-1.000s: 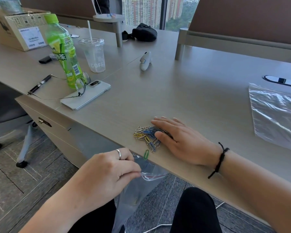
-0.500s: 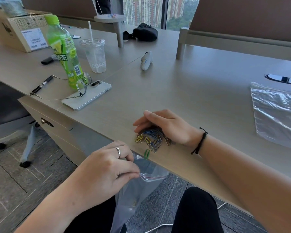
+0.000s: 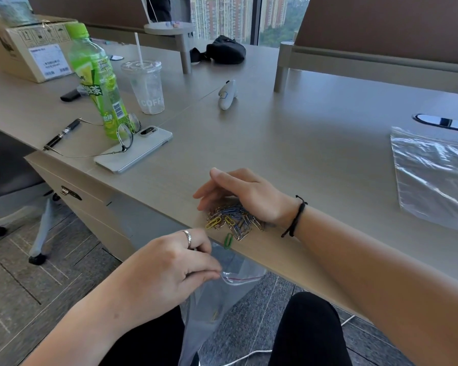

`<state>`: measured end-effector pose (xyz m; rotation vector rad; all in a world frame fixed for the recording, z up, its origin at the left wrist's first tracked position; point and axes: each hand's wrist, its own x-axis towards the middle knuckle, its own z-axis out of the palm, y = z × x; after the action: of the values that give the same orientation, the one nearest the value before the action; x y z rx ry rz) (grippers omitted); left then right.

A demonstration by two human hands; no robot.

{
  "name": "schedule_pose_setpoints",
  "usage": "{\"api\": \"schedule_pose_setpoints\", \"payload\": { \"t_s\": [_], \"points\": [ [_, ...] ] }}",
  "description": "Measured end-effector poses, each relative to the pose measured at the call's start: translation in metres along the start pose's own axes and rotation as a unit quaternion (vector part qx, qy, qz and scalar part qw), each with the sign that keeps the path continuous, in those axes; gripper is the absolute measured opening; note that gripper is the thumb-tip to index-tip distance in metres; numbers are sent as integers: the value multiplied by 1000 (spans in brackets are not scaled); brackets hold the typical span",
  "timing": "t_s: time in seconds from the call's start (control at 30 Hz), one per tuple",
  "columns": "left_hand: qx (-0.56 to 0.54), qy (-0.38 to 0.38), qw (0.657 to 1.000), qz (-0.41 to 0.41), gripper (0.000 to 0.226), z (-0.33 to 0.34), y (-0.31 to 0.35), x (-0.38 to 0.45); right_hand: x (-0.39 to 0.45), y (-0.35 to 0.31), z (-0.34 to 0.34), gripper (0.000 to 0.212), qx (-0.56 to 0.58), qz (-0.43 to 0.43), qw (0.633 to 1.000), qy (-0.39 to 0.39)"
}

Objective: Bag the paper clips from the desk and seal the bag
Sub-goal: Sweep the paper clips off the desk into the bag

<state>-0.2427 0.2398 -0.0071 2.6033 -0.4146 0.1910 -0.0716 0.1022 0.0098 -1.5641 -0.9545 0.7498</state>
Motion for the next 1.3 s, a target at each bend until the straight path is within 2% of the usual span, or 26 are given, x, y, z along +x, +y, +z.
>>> {"api": "schedule_pose_setpoints", "payload": {
  "t_s": [0.17, 0.37, 0.43, 0.5, 0.53, 0.6, 0.67, 0.77, 0.9, 0.97, 1.2, 1.3],
  "points": [
    [-6, 4, 1000, -3, 22, 0, 0, -1, -2, -4, 7, 60, 33, 21, 998, -46],
    [-1, 14, 1000, 2, 19, 1, 1, 0, -7, -7, 11, 61, 84, 27, 995, -54],
    [-2, 14, 1000, 3, 19, 1, 1, 0, -8, -7, 8, 60, 119, 24, 992, -31],
    [-5, 13, 1000, 1, 18, 0, 2, 0, -10, -6, -1, 58, 153, 15, 988, 25],
    [-5, 13, 1000, 1, 18, 0, 3, 0, -12, -5, -6, 56, 141, 9, 988, 56],
    [-5, 13, 1000, 0, 18, 0, 2, -2, -21, 1, -14, 50, 47, 7, 994, 102],
    [-7, 13, 1000, 0, 19, -1, 1, -3, -33, 8, -17, 51, -56, 25, 993, 103],
    [-4, 16, 1000, 1, 20, -1, 0, -3, -42, 10, -12, 51, -166, 10, 986, 25],
    [-2, 14, 1000, 2, 19, -1, 0, -1, -36, 7, -1, 36, -348, -46, 933, -78],
    [-3, 15, 1000, 1, 19, -1, 0, -2, -36, 6, 2, 33, -368, -51, 923, -101],
    [-13, 27, 1000, 0, 21, -1, 1, -1, -46, 9, -6, 29, -332, -58, 933, -126],
    [-18, 25, 1000, 4, 20, 0, 2, 0, -52, 9, -8, 32, -270, -40, 956, -109]
  ]
}}
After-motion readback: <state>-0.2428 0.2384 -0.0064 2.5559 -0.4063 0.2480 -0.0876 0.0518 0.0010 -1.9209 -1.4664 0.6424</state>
